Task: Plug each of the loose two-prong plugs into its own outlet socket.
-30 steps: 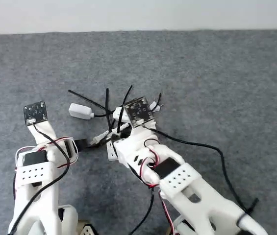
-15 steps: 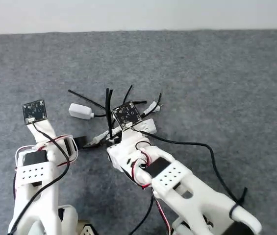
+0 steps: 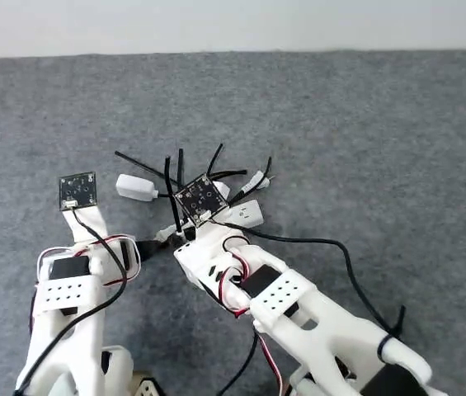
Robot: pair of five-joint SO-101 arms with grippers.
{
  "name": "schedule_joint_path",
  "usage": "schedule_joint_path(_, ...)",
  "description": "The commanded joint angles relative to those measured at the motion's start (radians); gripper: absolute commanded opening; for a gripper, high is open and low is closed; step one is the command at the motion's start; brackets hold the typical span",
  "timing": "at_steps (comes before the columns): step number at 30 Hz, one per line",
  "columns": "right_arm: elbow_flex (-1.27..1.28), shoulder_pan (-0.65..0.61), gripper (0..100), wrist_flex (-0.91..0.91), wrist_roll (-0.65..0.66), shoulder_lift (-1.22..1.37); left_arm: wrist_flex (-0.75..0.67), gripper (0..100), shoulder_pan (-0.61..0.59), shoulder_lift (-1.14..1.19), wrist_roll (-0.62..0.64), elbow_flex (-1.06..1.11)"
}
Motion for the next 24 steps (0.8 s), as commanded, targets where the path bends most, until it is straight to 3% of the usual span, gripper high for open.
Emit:
schedule_joint_path(1,-0.051,-0.004,0.8,-0.018,0.017,-0.002,0.000,34,0.008,0.003,-0.008,-0.010)
schedule_joint_path(5,-0.069,-0.007,0.8,0.099,0.018,-0.056,0.002,34,0.021,0.031,-0.008,-0.035)
schedule_joint_path(12,-0.038,-0.042,0.8,0.306,0.058,-0.332,0.087,34,0.069,0.370,-0.044,-0.272)
schedule_joint_path(15,0.000,-0.090,0.8,0.317,0.060,-0.394,0.166,25,0.109,0.476,-0.109,-0.380)
schedule_joint_path(18,0.005,-0.101,0.8,0.317,0.060,-0.392,0.158,14,0.129,0.499,-0.129,-0.392)
schedule_joint_path(24,0.005,-0.099,0.8,0.320,0.092,-0.386,0.140,7,0.121,0.468,-0.278,-0.346)
